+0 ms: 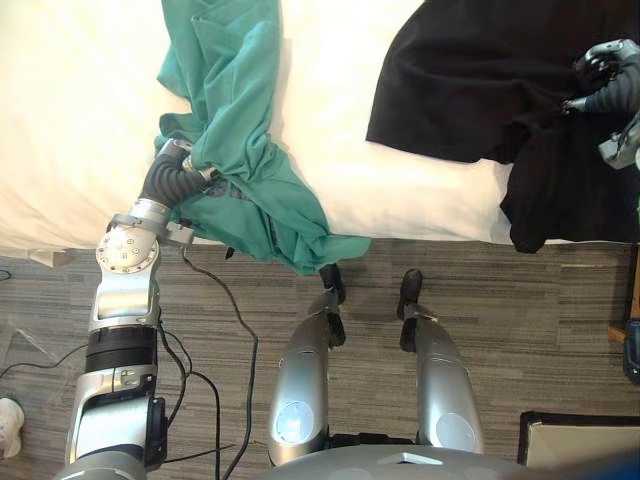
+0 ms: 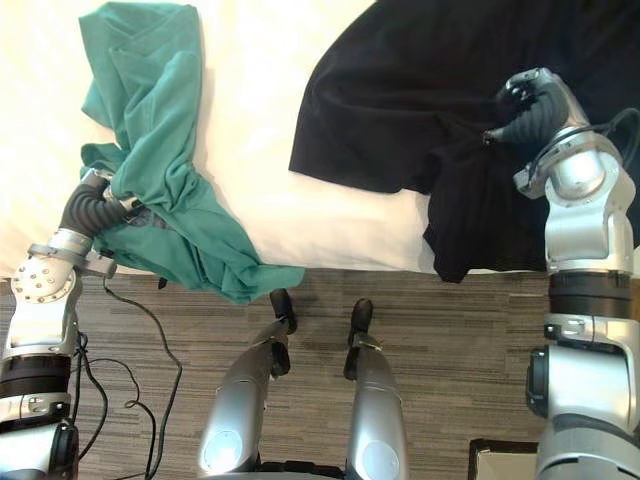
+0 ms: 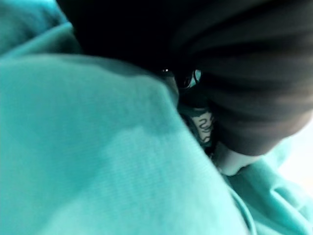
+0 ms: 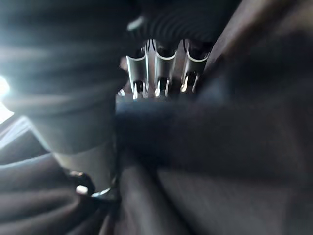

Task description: Tidy the bed and pick cloth on bed and put in laundry

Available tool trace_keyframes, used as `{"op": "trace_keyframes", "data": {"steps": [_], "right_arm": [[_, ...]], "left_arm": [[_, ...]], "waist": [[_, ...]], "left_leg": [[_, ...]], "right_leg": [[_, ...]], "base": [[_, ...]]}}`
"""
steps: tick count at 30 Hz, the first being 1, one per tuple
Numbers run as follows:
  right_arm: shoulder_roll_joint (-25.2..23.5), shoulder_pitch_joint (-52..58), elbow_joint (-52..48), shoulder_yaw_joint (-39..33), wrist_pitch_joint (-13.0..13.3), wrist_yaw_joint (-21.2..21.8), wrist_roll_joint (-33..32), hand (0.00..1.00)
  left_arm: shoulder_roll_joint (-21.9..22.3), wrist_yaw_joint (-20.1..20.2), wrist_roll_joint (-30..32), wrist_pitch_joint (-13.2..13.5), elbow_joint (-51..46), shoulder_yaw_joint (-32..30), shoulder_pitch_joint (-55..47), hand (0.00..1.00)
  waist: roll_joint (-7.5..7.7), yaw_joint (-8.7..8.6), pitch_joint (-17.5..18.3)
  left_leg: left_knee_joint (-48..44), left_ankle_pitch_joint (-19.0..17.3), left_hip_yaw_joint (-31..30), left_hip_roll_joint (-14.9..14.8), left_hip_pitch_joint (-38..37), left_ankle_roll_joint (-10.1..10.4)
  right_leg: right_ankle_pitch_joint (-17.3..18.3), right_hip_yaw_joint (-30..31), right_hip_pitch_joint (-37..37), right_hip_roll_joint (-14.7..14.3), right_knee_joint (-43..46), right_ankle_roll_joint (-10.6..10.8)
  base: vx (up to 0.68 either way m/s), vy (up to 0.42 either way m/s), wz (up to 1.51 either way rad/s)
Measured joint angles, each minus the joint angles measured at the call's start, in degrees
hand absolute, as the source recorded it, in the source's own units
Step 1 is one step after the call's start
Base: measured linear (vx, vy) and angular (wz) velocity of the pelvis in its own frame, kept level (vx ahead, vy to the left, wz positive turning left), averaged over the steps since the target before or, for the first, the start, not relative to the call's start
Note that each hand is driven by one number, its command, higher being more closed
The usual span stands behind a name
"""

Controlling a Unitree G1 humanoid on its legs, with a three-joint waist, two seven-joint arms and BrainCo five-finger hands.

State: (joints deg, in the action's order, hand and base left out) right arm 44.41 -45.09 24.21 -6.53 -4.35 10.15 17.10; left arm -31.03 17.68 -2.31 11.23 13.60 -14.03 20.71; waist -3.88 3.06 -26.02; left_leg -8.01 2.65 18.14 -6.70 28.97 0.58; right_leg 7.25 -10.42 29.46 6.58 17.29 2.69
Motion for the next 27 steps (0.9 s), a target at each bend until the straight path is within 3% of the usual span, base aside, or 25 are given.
{"op": "trace_keyframes", "data": {"steps": [3, 8, 11, 13, 16, 18, 22, 27], "right_arm": [[-3.14, 1.28, 0.97, 0.00, 1.37, -2.47, -1.82, 1.00], [-9.96, 6.06, 1.50, 0.50, 2.80, -6.02, -5.87, 1.00], [-14.99, 10.70, 0.78, 0.42, 3.86, -9.76, -16.33, 1.00], [-21.39, 17.23, -1.00, 0.11, 6.66, -12.49, -24.89, 1.00], [-29.36, 27.94, -3.53, 0.84, 11.96, -13.71, -26.00, 1.00], [-32.16, 33.37, -3.30, 2.50, 13.72, -13.65, -25.98, 1.00], [-37.03, 43.11, 0.84, 4.51, 15.35, -12.33, -25.98, 1.00], [-39.91, 51.94, 8.68, 4.94, 17.72, -7.46, -27.29, 1.00]], "left_arm": [[0.68, 0.02, -0.65, -0.23, 1.38, 0.13, 0.00, 1.00], [1.68, -0.18, -0.65, -5.62, 3.95, 2.77, -0.06, 1.00], [3.84, -0.67, -0.65, -9.08, 4.84, 4.07, -0.58, 1.00], [6.37, -3.26, -0.65, -10.45, 4.92, 5.74, -3.91, 1.00], [10.25, -8.03, -0.59, -10.94, 6.32, 8.48, -8.91, 1.00], [12.10, -9.35, -0.69, -10.88, 8.02, 9.76, -11.50, 1.00], [15.63, -8.24, -4.20, -10.80, 14.62, 10.07, -16.56, 1.00], [20.78, -0.60, -10.66, -10.92, 25.30, 10.06, -25.78, 1.00]], "waist": [[0.17, -0.21, 0.18], [0.53, -0.29, 1.81], [0.56, -0.43, 1.98], [0.87, -0.51, 3.67], [1.18, -0.77, 5.05], [1.45, -1.17, 7.03], [2.07, -2.25, 10.49], [3.30, -3.97, 15.91]], "left_leg": [[0.01, 0.04, 0.22, -0.09, -1.22, 0.06], [1.27, 0.33, 1.71, -0.06, -5.75, 0.52], [2.37, 0.32, 2.49, 0.05, -9.71, 0.56], [3.63, 0.27, 3.76, 0.22, -12.77, 0.64], [5.30, -0.30, 5.33, 1.02, -18.37, 1.45], [6.41, -0.51, 6.33, 1.47, -20.29, 1.74], [8.19, -0.97, 6.65, 1.82, -24.63, 2.41], [11.76, -1.07, 7.14, 2.00, -30.96, 2.57]], "right_leg": [[0.00, -0.03, -1.10, 0.01, -0.01, -0.01], [0.15, 0.20, -4.50, 0.09, -0.02, -0.20], [0.32, 0.40, -7.62, 0.08, -0.02, -0.39], [0.44, 0.91, -9.59, 0.06, -0.03, -0.47], [2.04, 1.92, -13.86, 0.56, -0.02, -0.15], [2.93, 2.12, -15.11, 0.81, 0.21, -0.02], [3.79, 2.38, -18.56, 0.80, -0.07, 0.48], [3.41, 2.44, -24.94, -0.02, -3.94, 1.14]], "base": [[0.04, -0.020, -0.04], [0.03, -0.025, -0.11], [0.04, -0.015, -0.15], [0.06, 0.000, -0.21], [0.07, 0.013, -0.21], [0.05, 0.023, -0.10], [0.05, 0.007, -0.07], [0.06, 0.017, -0.08]]}}
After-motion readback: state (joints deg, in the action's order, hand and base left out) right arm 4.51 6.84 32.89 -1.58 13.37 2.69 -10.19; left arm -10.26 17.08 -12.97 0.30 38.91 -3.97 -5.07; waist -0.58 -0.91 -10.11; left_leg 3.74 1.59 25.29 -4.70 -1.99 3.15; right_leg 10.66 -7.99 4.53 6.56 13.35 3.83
